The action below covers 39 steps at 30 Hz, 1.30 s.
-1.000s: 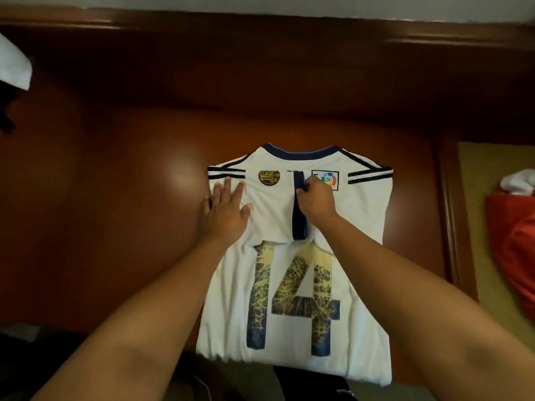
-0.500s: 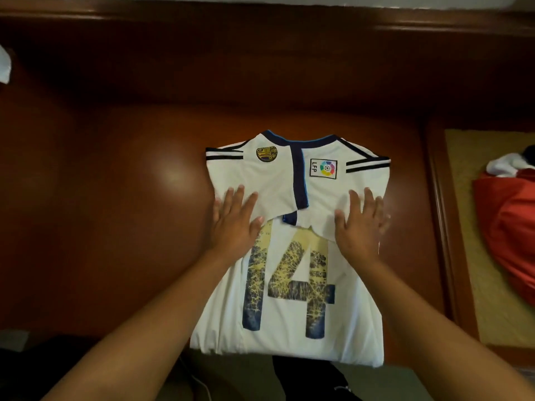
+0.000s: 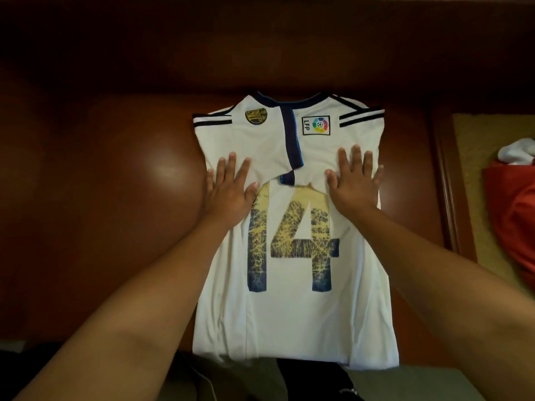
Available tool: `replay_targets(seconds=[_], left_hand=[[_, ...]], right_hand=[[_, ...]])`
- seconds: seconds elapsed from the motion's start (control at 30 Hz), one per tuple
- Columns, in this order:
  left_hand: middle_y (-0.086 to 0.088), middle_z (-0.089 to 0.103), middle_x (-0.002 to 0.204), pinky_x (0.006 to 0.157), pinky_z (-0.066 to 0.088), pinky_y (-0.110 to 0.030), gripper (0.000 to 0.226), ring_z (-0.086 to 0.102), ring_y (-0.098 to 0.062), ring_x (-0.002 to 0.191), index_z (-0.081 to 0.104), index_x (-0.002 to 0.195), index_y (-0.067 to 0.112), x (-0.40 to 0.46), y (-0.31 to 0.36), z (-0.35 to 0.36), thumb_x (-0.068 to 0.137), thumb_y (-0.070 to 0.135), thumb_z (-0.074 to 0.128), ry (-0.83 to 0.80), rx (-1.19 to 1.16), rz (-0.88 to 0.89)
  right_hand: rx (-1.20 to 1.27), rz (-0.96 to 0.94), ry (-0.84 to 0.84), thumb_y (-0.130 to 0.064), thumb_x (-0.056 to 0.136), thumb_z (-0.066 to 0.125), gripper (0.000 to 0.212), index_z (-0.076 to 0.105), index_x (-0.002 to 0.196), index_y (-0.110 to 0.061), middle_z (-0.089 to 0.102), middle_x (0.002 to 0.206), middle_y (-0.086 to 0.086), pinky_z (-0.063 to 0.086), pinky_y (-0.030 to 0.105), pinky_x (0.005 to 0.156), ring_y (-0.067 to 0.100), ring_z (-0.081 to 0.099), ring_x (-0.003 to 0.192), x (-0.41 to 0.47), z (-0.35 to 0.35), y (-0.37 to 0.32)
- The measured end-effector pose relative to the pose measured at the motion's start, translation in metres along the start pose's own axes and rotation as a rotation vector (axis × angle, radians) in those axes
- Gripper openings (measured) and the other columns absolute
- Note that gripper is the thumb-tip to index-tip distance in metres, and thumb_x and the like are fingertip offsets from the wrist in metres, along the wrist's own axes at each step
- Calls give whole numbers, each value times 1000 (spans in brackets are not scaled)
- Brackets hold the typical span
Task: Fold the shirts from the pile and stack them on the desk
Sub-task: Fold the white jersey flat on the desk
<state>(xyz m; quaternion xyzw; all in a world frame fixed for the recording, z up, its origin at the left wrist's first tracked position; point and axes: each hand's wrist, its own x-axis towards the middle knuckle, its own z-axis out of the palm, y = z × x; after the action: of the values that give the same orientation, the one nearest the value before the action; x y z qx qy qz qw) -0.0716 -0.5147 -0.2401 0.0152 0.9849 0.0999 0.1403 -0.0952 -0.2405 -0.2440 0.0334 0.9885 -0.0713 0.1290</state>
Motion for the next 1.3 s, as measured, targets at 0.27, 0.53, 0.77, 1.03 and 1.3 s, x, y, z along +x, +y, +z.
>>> replay_targets(seconds=[0.27, 0.53, 0.77, 1.03, 1.3], left_hand=[[-3, 4, 162, 118, 2, -45, 56, 0, -24, 148, 16, 152, 30, -117, -17, 7, 101, 46, 29, 14, -92, 32], [-8, 14, 159, 114, 21, -45, 56, 12, -28, 146, 33, 147, 29, -331, -33, 53, 94, 31, 52, -74, -109, -76], [-7, 31, 146, 103, 42, -38, 46, 40, -25, 129, 45, 138, 21, -382, -27, 83, 94, 22, 57, -145, -714, -592], [-6, 46, 142, 97, 38, -32, 51, 44, -24, 129, 37, 143, 13, -329, -23, 83, 95, 14, 55, -214, -1141, -702], [-10, 58, 127, 84, 39, -29, 30, 55, -22, 108, 55, 127, 7, -332, -28, 78, 98, 9, 46, -171, -961, -681]], right_hand=[[394, -160, 9, -18, 96, 47, 27, 61, 114, -3, 59, 115, 18, 43, 39, 91, 33, 53, 109, -148, -1, -68], [525, 32, -220, -23, 99, 45, 23, 56, 87, -6, 64, 90, 13, 42, 30, 73, 26, 60, 84, -330, 61, -135], [567, 239, -230, -22, 96, 53, 15, 53, 93, -7, 56, 88, 9, 44, 32, 76, 24, 56, 87, -349, 70, -156], [1070, 643, -192, -15, 89, 64, 43, 55, 130, -5, 57, 129, 14, 45, 42, 102, 31, 54, 119, -358, 111, -140], [1195, 396, -269, -12, 90, 59, 12, 61, 84, -1, 59, 79, 8, 43, 23, 64, 19, 54, 76, -374, 105, -137]])
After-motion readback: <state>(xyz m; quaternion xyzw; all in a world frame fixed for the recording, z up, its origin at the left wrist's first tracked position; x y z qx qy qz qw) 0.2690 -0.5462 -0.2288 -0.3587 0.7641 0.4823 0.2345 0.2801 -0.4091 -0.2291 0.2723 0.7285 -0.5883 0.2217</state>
